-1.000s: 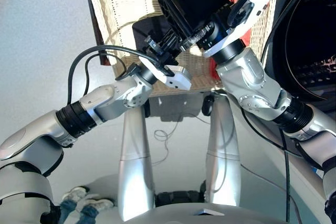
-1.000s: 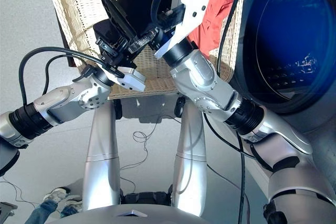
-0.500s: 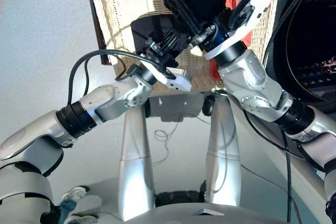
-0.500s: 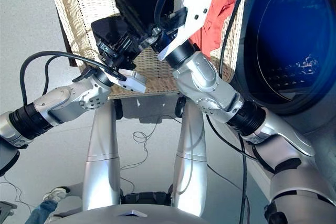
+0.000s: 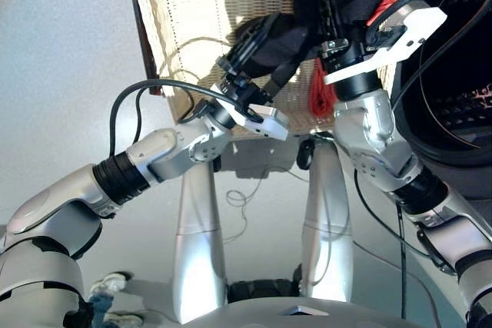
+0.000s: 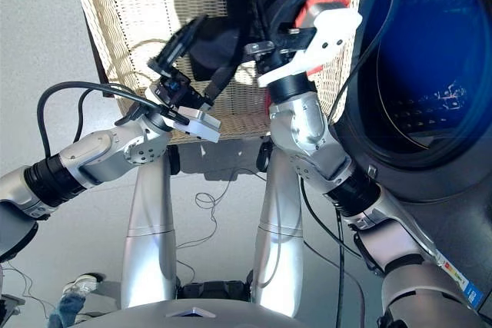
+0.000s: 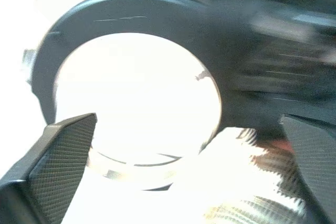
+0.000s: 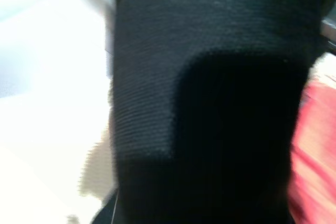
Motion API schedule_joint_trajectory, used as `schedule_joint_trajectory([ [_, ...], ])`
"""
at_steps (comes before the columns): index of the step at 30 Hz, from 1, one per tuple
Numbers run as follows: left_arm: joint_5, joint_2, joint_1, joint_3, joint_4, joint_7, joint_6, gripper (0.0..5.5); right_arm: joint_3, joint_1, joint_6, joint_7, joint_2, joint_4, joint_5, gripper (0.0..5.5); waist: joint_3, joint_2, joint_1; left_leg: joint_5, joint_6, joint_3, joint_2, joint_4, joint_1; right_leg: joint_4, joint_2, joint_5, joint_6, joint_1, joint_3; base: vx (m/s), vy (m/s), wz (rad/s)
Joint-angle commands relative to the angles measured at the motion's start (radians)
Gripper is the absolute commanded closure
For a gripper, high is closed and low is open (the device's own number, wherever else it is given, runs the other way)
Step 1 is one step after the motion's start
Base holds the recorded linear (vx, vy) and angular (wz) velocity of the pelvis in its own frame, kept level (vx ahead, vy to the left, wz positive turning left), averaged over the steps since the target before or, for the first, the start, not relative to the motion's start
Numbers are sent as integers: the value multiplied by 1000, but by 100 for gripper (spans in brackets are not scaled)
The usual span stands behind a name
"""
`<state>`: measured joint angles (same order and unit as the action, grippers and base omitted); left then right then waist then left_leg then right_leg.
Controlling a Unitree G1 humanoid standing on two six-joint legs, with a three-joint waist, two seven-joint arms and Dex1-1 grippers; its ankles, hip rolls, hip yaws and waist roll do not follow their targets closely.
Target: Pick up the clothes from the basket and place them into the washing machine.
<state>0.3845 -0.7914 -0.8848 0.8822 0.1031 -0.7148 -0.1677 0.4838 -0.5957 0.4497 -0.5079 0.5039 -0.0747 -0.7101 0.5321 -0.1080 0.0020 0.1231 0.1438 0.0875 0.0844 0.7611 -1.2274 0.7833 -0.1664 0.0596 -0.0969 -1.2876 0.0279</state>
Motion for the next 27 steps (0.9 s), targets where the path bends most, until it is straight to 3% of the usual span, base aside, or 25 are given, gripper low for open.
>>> schedule_joint_trajectory([
  [1,3,32,34,-56,159,-70,-74,0,-85,14,111,-111,-21,-10,77,550,-12,81,-32,-63,-50,-61,2,-61,-15,-48,9,34,-27,36,-35,0,0,0],
  [7,-23,70,34,-39,144,-94,-86,0,-260,-58,193,-246,-92,-231,0,550,-12,86,-29,-54,-51,-60,-1,-55,-16,-39,9,41,-26,34,-36,0,0,0],
  [15,-62,84,20,-26,129,-102,-83,0,-399,-188,229,-345,-52,-465,-99,550,-12,91,-21,-44,-47,-57,-4,-52,-14,-30,8,52,-25,36,-37,0,0,0],
  [24,-104,76,-10,-9,129,-95,-86,0,-465,-359,194,-354,128,-776,-228,550,-12,99,-7,-36,-46,-51,-4,-37,-21,-13,1,58,-27,32,-40,0,0,0],
  [27,-121,62,-22,5,136,-85,-81,0,-482,-415,153,-356,227,-939,-300,550,-12,101,-5,-33,-46,-51,-6,-29,-25,-1,-2,59,-28,28,-39,0,0,0],
])
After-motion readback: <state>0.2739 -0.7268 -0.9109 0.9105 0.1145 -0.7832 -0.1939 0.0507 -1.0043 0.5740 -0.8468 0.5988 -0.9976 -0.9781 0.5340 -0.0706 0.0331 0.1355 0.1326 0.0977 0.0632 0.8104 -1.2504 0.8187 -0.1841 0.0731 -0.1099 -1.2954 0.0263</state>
